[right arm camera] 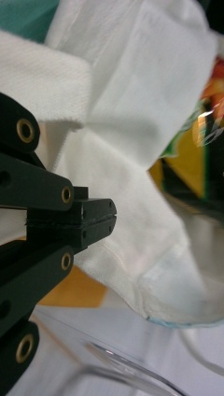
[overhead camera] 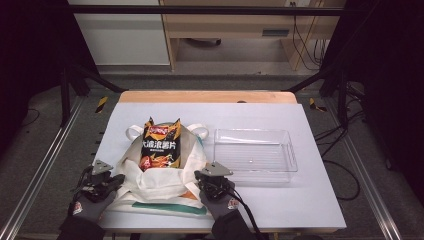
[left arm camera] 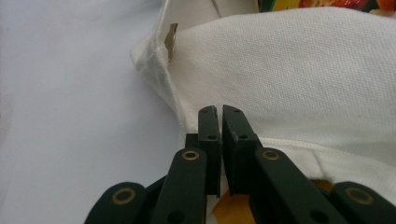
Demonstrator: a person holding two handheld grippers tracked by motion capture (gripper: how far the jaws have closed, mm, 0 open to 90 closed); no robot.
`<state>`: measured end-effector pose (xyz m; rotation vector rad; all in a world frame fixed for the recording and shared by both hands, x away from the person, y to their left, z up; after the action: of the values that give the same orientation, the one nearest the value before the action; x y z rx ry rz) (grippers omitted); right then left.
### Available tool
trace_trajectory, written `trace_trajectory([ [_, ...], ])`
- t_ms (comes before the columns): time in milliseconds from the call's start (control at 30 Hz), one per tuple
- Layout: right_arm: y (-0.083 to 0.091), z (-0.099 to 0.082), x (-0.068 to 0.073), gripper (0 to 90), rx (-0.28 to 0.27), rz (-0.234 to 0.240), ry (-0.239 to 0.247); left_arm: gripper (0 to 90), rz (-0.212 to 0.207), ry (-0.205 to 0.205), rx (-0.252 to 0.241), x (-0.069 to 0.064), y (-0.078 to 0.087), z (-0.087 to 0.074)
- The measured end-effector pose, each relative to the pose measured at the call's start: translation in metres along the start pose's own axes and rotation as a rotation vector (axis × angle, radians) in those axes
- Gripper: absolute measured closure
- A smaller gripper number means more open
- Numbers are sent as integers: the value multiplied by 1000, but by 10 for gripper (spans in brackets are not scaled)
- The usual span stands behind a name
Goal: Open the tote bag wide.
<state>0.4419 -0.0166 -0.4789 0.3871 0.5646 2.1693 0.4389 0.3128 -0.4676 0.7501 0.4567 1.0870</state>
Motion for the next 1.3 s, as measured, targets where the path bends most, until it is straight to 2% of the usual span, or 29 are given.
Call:
trace_trajectory([
  [67,-3,-8,-2,900,26,6,-34,863,5,0,-1,-1,0,0],
  [200,-3,-10,-2,900,45,3,-41,869,5,-5,6,-2,0,0],
  [367,-5,-16,-6,900,55,27,-92,870,0,-4,10,-3,-2,0],
  [533,-4,-16,-5,900,41,20,-80,848,-17,4,3,0,-1,1],
  [600,-3,-15,-5,898,26,24,-76,817,-34,18,-17,0,1,3],
  [733,3,-10,-4,833,1,35,-63,771,-52,29,-63,0,9,7],
  [800,7,-5,-4,803,-23,37,-40,746,-62,32,-111,1,16,11],
  [867,11,1,-3,770,-43,55,-40,696,-83,36,-174,1,24,15],
  [1000,18,12,-1,712,-71,80,-38,617,-92,47,-250,2,34,21],
  [1100,23,21,-1,654,-101,92,-40,574,-101,70,-288,2,40,26],
  [1300,29,36,0,551,-144,100,-41,501,-97,81,-329,1,50,36],
])
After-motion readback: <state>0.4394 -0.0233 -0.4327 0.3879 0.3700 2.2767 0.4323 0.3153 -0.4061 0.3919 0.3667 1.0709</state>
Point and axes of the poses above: each handheld gripper's, and its own axes: y roughly backward along the jaws, z roughly out of its top, x roughly to its left, the point moved 2 cm from there along -y, roughly forward along the jaws
